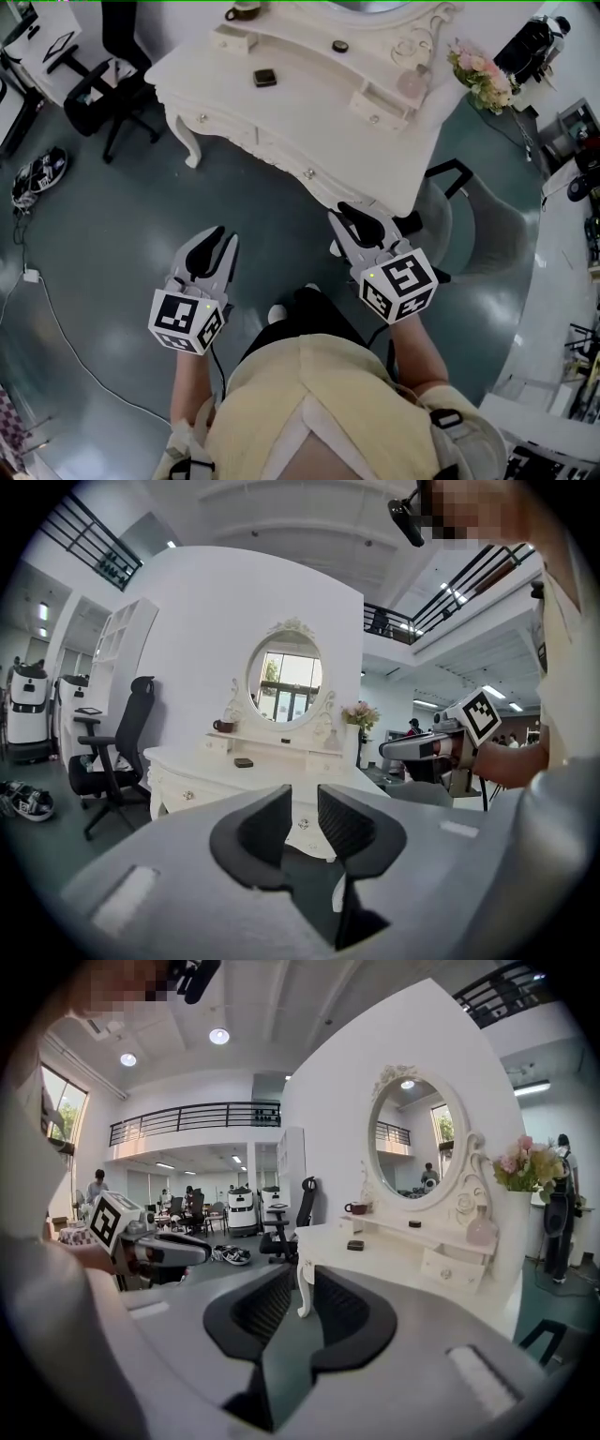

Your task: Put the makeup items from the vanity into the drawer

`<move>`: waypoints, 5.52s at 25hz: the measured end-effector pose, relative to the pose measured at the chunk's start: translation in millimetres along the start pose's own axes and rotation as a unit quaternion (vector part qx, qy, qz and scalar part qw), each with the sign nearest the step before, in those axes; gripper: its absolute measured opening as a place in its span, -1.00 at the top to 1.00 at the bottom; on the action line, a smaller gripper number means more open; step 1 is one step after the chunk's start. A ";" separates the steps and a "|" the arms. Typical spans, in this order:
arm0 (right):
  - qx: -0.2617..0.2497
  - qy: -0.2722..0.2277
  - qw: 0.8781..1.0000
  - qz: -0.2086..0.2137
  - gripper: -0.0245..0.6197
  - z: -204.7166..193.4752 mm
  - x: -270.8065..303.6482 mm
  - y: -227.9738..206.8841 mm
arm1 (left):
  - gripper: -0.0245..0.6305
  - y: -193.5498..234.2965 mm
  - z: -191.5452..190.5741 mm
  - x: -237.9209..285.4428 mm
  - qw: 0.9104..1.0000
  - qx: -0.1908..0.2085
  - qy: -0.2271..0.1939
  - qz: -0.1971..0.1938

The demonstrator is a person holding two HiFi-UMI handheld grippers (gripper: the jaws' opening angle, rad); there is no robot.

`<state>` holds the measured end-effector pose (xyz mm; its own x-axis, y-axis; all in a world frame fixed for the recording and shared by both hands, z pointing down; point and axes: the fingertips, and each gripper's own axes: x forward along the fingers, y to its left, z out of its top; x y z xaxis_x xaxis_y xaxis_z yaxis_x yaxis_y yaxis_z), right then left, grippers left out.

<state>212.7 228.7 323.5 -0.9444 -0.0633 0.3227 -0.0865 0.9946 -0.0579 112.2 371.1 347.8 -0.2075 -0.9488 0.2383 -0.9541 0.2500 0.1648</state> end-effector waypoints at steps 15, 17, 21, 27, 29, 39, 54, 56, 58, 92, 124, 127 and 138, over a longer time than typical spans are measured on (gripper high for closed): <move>-0.029 -0.019 0.999 0.038 0.38 51.2 91.2 -86.9 | 0.65 43.5 32.8 114.0 1.000 0.016 0.015 0.013; -0.028 -0.015 0.999 0.044 0.30 54.0 103.4 -100.1 | 0.65 48.0 37.0 130.2 1.000 0.013 0.016 0.015; -0.031 -0.009 0.998 0.059 0.18 60.0 124.0 -123.2 | 0.65 56.0 45.5 160.1 1.000 0.011 0.020 0.020; -0.025 -0.001 0.996 0.080 0.03 59.6 149.8 -150.8 | 0.65 64.0 53.1 196.1 0.999 -0.001 0.020 0.029; -0.024 -0.001 0.996 0.088 0.00 60.4 155.9 -156.3 | 0.65 66.1 56.8 205.3 0.999 -0.010 0.017 0.033; 0.014 0.006 0.993 0.120 -0.17 59.7 192.5 -155.3 | 0.67 89.1 62.4 234.0 0.998 -0.030 0.019 0.053; 0.063 0.071 0.995 0.038 -0.16 49.0 302.7 -181.3 | 0.67 196.5 83.2 313.4 0.999 -0.027 0.032 0.002; 0.074 0.078 0.994 0.027 -0.16 47.1 323.9 -183.3 | 0.67 215.8 80.2 322.2 0.999 -0.030 0.043 -0.003; 0.085 0.086 0.993 0.017 -0.16 44.6 344.4 -185.7 | 0.67 233.0 78.5 331.0 0.998 -0.032 0.052 -0.008; 0.127 0.209 0.960 -0.132 -0.22 -27.1 480.7 -209.9 | 0.67 328.0 36.3 405.6 0.982 -0.064 0.140 -0.112; 0.085 0.192 0.967 -0.146 -0.08 -2.2 444.6 -208.1 | 0.69 306.1 46.5 424.9 0.981 -0.040 0.117 -0.152; 0.078 0.178 0.970 -0.145 -0.08 7.9 428.9 -212.7 | 0.69 294.1 50.9 426.0 0.981 -0.036 0.115 -0.150; 0.055 0.149 0.972 -0.173 -0.08 32.9 339.8 -256.9 | 0.69 199.7 72.9 450.5 0.973 -0.013 0.101 -0.208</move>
<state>-96.4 -51.1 416.9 -0.7202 -0.3501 0.5990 -0.4320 0.9019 0.0077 -187.5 -20.5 418.2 0.2450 -0.9124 0.3279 -0.9400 -0.1407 0.3107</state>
